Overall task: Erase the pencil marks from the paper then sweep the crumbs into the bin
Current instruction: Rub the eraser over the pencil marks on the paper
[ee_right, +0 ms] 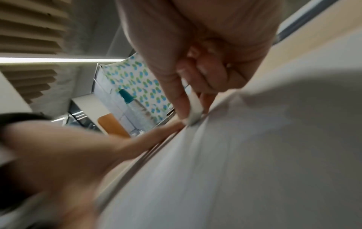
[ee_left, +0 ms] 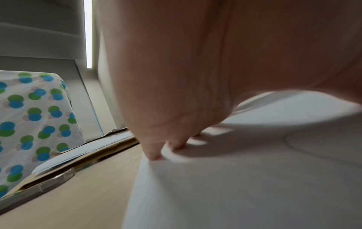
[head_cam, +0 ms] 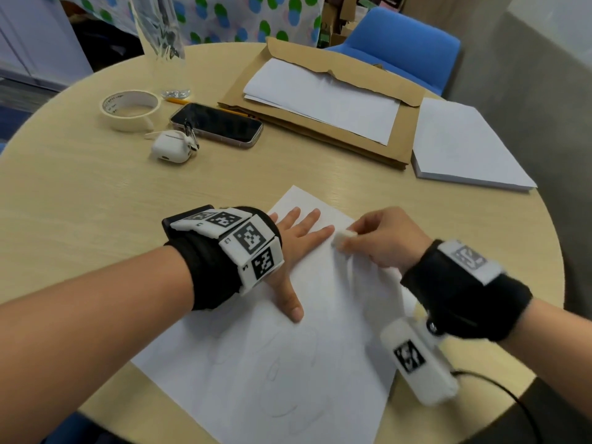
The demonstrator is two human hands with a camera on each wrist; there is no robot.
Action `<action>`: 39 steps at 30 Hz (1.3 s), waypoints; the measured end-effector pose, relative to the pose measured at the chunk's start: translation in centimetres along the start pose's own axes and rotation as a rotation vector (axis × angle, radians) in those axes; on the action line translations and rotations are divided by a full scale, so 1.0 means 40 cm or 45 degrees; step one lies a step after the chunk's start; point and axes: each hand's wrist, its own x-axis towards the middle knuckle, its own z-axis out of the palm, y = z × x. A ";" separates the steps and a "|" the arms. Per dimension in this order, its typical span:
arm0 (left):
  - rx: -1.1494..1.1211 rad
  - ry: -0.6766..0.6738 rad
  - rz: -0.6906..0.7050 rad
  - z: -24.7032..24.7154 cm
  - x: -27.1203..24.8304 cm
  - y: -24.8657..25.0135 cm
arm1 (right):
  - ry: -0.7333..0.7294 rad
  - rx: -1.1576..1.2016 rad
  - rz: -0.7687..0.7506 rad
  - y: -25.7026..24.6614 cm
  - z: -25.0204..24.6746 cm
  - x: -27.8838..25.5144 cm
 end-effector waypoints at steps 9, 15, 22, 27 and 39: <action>0.013 -0.012 0.005 -0.004 0.001 0.002 | -0.055 -0.028 0.069 -0.014 -0.018 0.006; 0.023 -0.015 -0.001 -0.004 0.002 0.002 | -0.312 -0.140 -0.072 0.021 0.052 -0.110; 0.020 -0.020 -0.005 -0.002 0.001 0.004 | 0.070 -0.012 0.086 -0.010 -0.022 -0.009; 0.024 -0.011 -0.007 0.002 0.008 -0.001 | -0.248 -0.120 -0.025 0.019 0.042 -0.097; 0.021 0.010 0.003 0.009 0.013 -0.006 | -0.158 -0.051 -0.005 -0.007 0.075 -0.069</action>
